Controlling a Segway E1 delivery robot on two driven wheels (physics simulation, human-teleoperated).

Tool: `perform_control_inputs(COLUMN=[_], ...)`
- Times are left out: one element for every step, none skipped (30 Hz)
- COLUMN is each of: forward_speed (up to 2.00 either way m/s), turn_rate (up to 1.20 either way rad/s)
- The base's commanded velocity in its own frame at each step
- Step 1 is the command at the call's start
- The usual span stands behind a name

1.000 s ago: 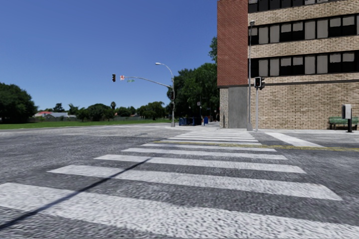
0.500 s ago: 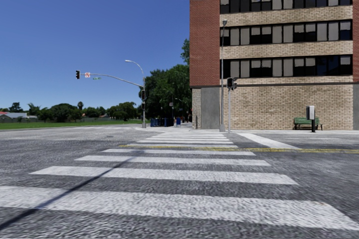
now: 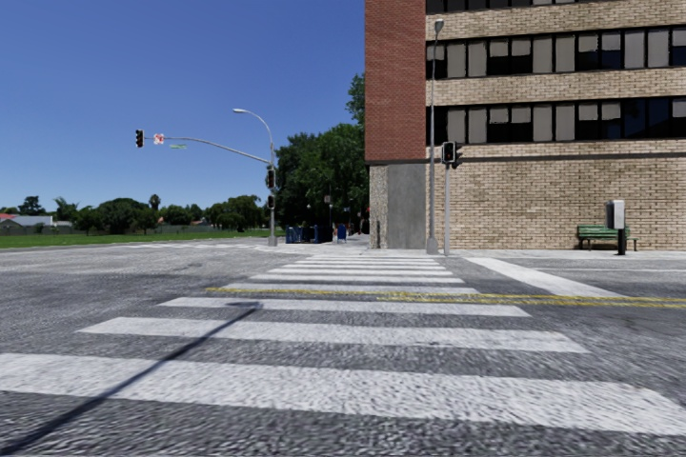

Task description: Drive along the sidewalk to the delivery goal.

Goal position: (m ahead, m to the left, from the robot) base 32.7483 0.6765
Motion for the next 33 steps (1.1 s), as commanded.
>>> perform_control_inputs(forward_speed=[1.97, 1.97, 1.97, 1.97, 1.98, 1.98, 1.98, 1.98, 1.98, 1.98, 1.98, 1.98, 2.0, 2.0, 2.0, 2.0, 2.0, 2.0, 2.0, 2.0, 2.0, 2.0, 2.0, 2.0, 2.0, 2.0, 2.0, 2.0, 2.0, 2.0, 2.0, 2.0, 2.0], turn_rate=[0.0, 0.0, 0.0, 0.0, 0.0, 0.0, 0.0, 0.0, 0.0, 0.0, 0.0, 0.0, 0.0, 0.0, 0.0, 0.0, 0.0, 0.0, 0.0, 0.0, 0.0, 0.0, 0.0, 0.0, 0.0, 0.0, 0.0, 0.0, 0.0, 0.0, 0.0, 0.0, 0.0])
